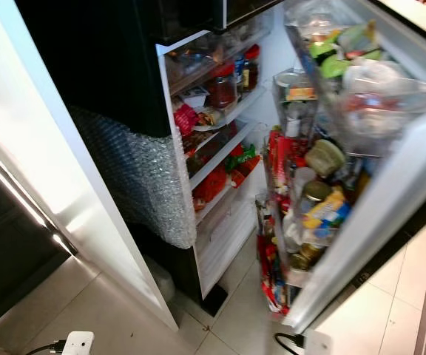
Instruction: Restocking fridge
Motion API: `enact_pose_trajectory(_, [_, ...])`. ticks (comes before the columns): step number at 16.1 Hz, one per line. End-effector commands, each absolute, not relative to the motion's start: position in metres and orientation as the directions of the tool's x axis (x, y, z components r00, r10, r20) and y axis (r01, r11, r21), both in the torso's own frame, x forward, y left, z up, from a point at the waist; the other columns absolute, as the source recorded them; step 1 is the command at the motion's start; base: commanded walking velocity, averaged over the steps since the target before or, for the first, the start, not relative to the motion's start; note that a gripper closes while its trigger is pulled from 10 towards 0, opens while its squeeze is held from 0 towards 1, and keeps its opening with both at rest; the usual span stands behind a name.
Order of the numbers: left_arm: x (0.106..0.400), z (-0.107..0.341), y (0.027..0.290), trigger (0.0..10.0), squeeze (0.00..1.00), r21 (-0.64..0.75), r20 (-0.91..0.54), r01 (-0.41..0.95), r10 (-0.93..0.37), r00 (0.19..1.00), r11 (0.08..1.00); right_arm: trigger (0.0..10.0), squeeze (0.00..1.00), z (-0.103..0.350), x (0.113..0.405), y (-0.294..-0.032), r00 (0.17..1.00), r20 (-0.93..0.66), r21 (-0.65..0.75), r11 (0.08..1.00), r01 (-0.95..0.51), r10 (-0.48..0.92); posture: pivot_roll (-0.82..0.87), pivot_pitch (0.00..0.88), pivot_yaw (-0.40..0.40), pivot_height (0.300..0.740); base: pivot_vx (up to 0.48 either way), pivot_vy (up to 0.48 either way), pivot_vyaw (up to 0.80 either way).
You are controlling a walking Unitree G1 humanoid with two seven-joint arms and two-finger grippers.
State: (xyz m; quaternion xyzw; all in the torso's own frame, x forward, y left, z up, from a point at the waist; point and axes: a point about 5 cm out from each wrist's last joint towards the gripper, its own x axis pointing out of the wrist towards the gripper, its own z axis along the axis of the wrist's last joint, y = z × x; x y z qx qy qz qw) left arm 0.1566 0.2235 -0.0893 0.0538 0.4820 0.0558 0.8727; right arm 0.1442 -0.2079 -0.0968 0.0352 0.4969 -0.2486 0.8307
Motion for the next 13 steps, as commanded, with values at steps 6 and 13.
enact_pose_trajectory(6, [0.15, -0.092, 0.225, 10.0, 0.0, 0.184, -0.846, -0.009, 0.163, 0.507, 0.983, 10.0, 0.0, -0.093, 0.14, -0.209, 0.343, -0.772, -0.175, 0.699, 0.693, -0.534, -0.03, 0.008, 0.045, 0.74, 0.0, 0.0, 0.0])
enact_pose_trajectory(13, [0.151, -0.091, 0.225, 10.0, 0.0, 0.2, -0.847, 0.032, 0.156, 0.509, 0.979, 10.0, 0.0, -0.069, 0.134, -0.284, 0.408, -0.621, -0.177, 0.627, 0.759, -0.669, -0.07, 0.006, 0.065, 0.74, 0.0, 0.0, 0.0])
